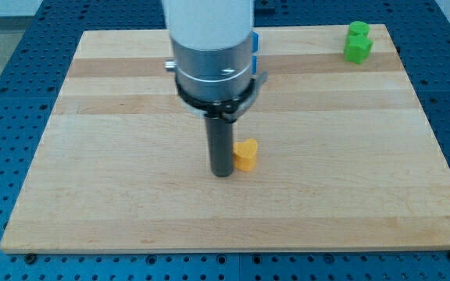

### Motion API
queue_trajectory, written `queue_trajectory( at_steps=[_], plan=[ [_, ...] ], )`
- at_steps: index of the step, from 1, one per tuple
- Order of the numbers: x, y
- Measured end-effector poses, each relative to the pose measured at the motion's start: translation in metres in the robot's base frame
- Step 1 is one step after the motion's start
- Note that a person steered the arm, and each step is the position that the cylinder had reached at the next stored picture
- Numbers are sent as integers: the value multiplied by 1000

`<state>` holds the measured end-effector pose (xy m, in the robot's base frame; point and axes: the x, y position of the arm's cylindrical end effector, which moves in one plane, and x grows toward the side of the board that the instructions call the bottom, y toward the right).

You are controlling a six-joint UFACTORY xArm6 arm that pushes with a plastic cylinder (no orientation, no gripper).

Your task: Push the yellow heart close to the blue blocks and red star

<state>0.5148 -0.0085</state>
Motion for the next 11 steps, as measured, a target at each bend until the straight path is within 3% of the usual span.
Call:
queue_trajectory(
  at_steps=[4,6,11],
  plan=[
    [-29,75],
    [-88,74],
    [-160,140]
  ],
)
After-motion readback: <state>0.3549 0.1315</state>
